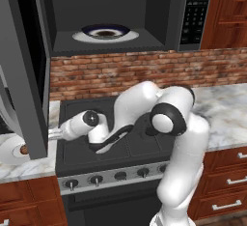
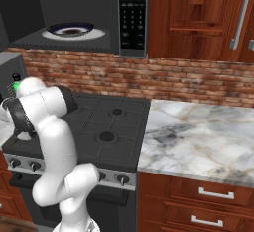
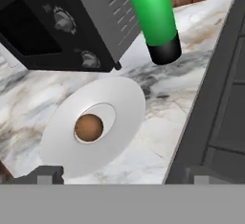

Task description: Pick the egg from the microwave and place it on plate located on the counter.

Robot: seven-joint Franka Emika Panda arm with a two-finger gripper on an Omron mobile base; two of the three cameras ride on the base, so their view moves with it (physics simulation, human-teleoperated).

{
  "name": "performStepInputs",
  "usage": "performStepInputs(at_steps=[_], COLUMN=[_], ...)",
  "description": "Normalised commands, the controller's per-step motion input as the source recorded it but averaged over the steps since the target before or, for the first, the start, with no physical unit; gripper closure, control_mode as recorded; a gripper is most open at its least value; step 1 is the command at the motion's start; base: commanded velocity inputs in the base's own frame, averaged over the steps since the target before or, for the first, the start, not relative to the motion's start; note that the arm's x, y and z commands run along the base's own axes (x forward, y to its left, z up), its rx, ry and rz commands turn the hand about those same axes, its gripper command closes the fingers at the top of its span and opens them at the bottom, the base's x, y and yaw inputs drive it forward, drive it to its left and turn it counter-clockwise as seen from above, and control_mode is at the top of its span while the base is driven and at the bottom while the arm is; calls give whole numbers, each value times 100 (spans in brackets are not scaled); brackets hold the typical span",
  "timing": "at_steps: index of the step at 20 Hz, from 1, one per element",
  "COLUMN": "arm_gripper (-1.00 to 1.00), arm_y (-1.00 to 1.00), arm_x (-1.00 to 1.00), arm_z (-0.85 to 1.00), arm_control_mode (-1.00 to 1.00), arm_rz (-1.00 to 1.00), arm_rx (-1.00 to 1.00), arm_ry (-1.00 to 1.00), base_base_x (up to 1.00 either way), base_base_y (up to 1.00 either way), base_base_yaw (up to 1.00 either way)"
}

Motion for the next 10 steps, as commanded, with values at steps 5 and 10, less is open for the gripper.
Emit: performStepInputs(at_steps=[5, 10], arm_gripper=[-100, -100], arm_y=[-28, -21], arm_x=[-63, -34], arm_z=[100, 100], arm_control_mode=[-100, -100], arm_rz=[-9, -4], arm_rx=[-1, -3], arm_ry=[-13, -13], base_base_x=[0, 0], base_base_y=[0, 0], base_base_yaw=[0, 0])
